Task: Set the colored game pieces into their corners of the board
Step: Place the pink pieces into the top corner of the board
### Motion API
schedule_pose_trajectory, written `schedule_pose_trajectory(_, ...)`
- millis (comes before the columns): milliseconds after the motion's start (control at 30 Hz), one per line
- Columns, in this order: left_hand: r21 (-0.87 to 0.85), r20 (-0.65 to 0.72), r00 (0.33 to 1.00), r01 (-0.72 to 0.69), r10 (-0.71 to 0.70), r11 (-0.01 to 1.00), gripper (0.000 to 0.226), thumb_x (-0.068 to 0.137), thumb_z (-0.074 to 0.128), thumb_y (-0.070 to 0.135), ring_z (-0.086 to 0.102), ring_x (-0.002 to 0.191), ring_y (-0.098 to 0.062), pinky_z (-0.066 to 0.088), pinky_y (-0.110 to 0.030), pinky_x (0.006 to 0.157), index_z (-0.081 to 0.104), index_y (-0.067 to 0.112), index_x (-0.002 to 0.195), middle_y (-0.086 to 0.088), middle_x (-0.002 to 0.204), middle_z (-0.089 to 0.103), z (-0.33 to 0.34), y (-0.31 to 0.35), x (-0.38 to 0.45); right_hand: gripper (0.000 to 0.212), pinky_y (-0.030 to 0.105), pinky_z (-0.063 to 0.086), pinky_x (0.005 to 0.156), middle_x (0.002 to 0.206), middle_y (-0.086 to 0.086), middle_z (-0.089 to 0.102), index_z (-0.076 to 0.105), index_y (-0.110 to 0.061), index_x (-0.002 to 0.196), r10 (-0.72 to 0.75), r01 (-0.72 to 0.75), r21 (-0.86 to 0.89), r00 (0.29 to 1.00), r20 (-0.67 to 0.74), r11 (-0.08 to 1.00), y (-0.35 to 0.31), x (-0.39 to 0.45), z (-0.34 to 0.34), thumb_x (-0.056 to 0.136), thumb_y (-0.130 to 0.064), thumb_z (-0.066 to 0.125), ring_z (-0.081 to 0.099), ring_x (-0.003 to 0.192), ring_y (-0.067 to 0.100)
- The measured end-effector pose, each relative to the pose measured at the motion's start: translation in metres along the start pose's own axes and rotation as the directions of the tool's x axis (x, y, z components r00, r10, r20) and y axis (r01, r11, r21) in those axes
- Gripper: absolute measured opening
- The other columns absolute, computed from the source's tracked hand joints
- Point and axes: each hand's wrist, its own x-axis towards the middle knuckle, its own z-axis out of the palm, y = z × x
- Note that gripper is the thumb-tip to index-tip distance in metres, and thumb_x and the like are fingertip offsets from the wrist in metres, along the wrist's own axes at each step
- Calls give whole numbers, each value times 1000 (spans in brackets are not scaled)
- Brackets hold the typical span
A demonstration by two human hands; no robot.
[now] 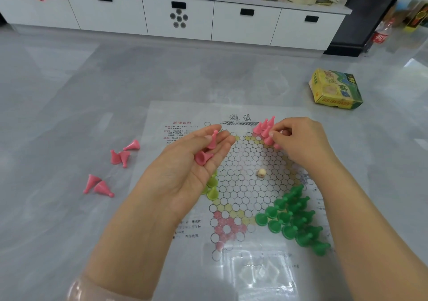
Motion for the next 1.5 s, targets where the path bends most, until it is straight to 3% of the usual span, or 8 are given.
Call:
schedule_pose_trajectory(100,9,4,1000,-1,1,1000,20,84,46,-7,71,86,-25,58,-29,73,62,-6,97,-20,92,72,0,0,-1,18,3,39,52,57,-14,62,68,-21,72,-20,21,22,999,-37,1000,-4,-4,-7,84,-14,57,58,55,-5)
schedule_pose_trajectory(233,17,7,1000,5,-5,1000,20,87,44,-6,71,87,-25,59,-28,73,61,-4,97,-20,96,70,1,-1,0,16,1,34,41,58,-9,58,65,-13,78,-75,92,236,994,-80,967,-24,-12,-18,89,-12,53,51,42,-12)
schedule_pose_trajectory(400,77,15,1000,-6,5,997,23,91,41,-5,70,91,-24,58,-27,74,60,-3,105,-21,103,68,-1,-5,3,13,8,45,57,69,-15,65,67,-28,93,-348,271,330,915,202,904,-58,-26,-22,87,-28,55,58,64,-5)
schedule_pose_trajectory(533,63,95,995,-22,16,998,30,91,41,-4,68,98,-20,56,-27,82,55,-4,117,-19,110,67,-3,-5,6,12,16,53,75,78,-7,72,71,-15,92,-443,306,396,838,319,866,-69,-30,-15,84,-20,62,66,77,0)
schedule_pose_trajectory(867,51,73,997,-28,24,998,29,90,41,-7,69,95,-23,56,-29,80,53,-5,117,-22,110,66,-1,-5,6,7,14,51,64,70,-10,70,70,-15,81,-404,266,413,866,295,871,-67,-27,-13,82,-18,65,62,66,-2)
schedule_pose_trajectory(1000,55,-6,1000,-11,11,998,23,90,36,-7,66,96,-30,57,-32,77,56,-3,101,-25,104,63,-1,-3,3,16,24,48,48,69,-2,69,68,-27,70,-190,144,385,978,84,912,-46,-12,-22,84,-22,61,56,52,14)
schedule_pose_trajectory(1133,36,-26,1000,-8,9,999,18,91,40,-2,65,98,-31,56,-33,78,56,-4,99,-26,98,64,-2,0,4,17,6,36,36,48,-10,58,67,-14,73,-50,43,281,999,18,959,-27,1,-20,86,-8,58,49,36,-6)
schedule_pose_trajectory(1500,32,-9,1000,-19,20,999,20,91,40,1,65,96,-30,57,-31,76,57,-3,102,-24,98,64,-3,2,7,16,33,57,66,64,-7,69,69,-20,70,-43,40,57,998,45,998,-11,15,5,82,-12,62,66,61,11)
